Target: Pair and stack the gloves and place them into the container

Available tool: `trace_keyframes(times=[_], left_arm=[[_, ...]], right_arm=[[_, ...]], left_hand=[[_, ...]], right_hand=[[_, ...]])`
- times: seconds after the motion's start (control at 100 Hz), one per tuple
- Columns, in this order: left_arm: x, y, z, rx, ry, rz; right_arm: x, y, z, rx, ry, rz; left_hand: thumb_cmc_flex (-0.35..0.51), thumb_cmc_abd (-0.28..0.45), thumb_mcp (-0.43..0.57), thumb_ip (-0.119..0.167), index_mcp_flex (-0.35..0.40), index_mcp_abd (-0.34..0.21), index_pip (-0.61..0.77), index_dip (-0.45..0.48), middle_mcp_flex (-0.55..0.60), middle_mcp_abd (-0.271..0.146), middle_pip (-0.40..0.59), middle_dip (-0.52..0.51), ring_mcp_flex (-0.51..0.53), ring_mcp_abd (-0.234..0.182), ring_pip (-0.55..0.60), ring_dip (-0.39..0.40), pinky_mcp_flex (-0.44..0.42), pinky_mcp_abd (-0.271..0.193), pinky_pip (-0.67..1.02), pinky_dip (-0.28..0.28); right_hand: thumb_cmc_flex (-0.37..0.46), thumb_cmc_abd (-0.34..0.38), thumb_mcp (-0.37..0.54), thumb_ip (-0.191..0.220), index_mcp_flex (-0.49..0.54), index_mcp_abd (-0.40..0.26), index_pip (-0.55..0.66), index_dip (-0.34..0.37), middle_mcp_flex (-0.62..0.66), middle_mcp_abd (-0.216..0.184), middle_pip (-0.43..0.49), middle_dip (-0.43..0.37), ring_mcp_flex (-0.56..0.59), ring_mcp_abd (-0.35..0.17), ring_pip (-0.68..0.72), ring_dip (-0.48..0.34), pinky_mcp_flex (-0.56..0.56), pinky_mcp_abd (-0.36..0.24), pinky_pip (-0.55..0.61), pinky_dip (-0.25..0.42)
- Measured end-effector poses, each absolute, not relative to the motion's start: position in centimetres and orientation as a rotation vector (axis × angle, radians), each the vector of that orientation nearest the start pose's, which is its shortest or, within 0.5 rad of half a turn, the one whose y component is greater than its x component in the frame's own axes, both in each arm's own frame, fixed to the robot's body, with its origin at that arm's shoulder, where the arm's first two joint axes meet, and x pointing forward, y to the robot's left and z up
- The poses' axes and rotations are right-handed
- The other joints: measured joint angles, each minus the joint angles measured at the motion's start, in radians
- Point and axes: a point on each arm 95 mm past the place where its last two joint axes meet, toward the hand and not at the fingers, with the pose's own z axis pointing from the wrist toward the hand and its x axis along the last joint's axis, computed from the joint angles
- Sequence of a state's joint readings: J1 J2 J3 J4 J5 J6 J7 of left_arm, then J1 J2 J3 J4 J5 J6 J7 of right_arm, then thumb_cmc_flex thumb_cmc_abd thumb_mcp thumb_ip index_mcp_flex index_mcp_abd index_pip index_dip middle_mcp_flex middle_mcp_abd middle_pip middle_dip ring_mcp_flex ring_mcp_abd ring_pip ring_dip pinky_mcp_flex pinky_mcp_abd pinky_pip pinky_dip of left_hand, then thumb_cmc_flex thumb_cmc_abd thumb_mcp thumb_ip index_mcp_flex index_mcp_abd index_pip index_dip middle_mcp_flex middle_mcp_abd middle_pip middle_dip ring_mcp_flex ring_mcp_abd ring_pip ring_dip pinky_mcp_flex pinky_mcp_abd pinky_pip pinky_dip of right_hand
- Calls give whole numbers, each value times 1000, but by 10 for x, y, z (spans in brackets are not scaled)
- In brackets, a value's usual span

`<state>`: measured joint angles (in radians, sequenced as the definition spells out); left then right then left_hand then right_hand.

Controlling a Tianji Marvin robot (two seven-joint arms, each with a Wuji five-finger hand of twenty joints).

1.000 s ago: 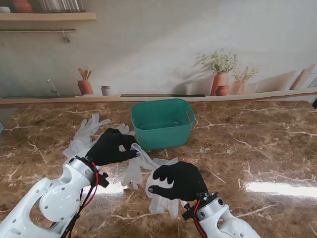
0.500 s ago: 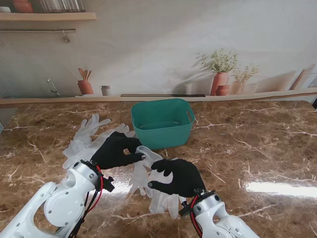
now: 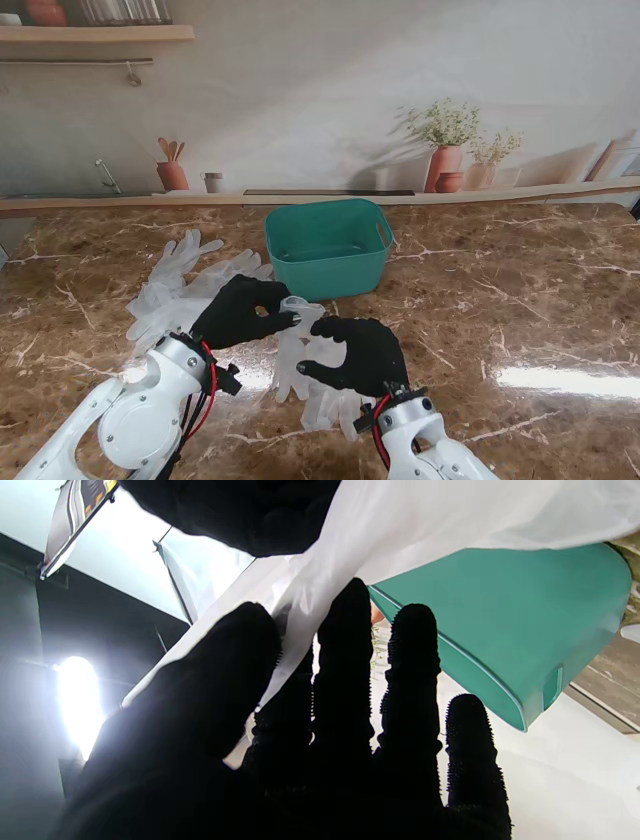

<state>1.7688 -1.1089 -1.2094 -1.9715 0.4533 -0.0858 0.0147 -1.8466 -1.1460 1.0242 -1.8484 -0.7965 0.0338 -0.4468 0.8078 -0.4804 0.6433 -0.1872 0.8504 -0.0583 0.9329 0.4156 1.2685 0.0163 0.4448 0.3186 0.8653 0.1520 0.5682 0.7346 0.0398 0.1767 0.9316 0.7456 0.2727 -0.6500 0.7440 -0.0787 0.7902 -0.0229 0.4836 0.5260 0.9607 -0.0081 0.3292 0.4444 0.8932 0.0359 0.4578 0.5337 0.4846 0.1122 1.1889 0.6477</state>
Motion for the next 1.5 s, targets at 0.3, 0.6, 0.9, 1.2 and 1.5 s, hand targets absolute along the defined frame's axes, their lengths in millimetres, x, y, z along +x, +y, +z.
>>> trace_keyframes(times=[0.3, 0.6, 0.9, 1.2, 1.5], left_arm=[[317, -76, -259, -1573, 995, -2194], [306, -93, -262, -1624, 902, -2238], [298, -100, -265, -1816, 778, -2289], [296, -102, -268, -1830, 793, -2347], [301, -84, -266, -1744, 1037, -2430]], right_arm=[[275, 105, -331, 1367, 1013, 1945], [273, 115, -334, 1342, 959, 1954], [272, 120, -332, 1321, 816, 1982], [276, 118, -328, 1350, 741, 2048], [281, 102, -323, 1346, 709, 2159]], left_hand=[[0, 0, 20, -3, -50, 2, 37, 34, 0, 1, 13, -10, 0, 0, 0, 0, 0, 1, 14, 0], [-8, 4, 30, -3, -60, 2, 50, 54, -3, 13, 14, -20, -4, 0, 0, 0, -11, 1, 14, 0], [-6, 13, 30, -7, -85, 3, 52, 64, -14, 17, 15, -20, -14, 0, 0, -2, -13, -8, 14, 0], [5, 21, -35, -7, -110, 7, -18, 0, -94, 19, -11, -33, -101, 0, -25, -35, -64, -43, 10, 0], [-124, 49, 11, 59, -174, 62, -421, -97, -446, 41, -107, -45, -372, -18, -225, -105, -98, -84, -272, 0]], right_hand=[[-24, 0, 10, 0, -67, 14, -70, 22, -95, 0, -10, 0, -93, -11, -23, -17, -73, -18, -67, 0], [-24, 0, 10, 0, -86, 4, -44, 91, -133, -12, 75, 14, -138, -22, 6, -18, -124, -27, -127, 1], [182, 50, -129, 1, 2, -52, 65, 152, -29, -36, 174, 70, -101, -41, 165, 24, -83, -28, -75, 65], [241, 0, 369, -103, 84, -176, 438, 108, 184, -73, 278, 307, 44, -62, 404, 148, 27, -36, 95, 112], [227, -18, 420, -126, 95, -173, 404, 263, 186, -83, 338, 395, 52, -72, 479, 208, 37, -39, 129, 113]])
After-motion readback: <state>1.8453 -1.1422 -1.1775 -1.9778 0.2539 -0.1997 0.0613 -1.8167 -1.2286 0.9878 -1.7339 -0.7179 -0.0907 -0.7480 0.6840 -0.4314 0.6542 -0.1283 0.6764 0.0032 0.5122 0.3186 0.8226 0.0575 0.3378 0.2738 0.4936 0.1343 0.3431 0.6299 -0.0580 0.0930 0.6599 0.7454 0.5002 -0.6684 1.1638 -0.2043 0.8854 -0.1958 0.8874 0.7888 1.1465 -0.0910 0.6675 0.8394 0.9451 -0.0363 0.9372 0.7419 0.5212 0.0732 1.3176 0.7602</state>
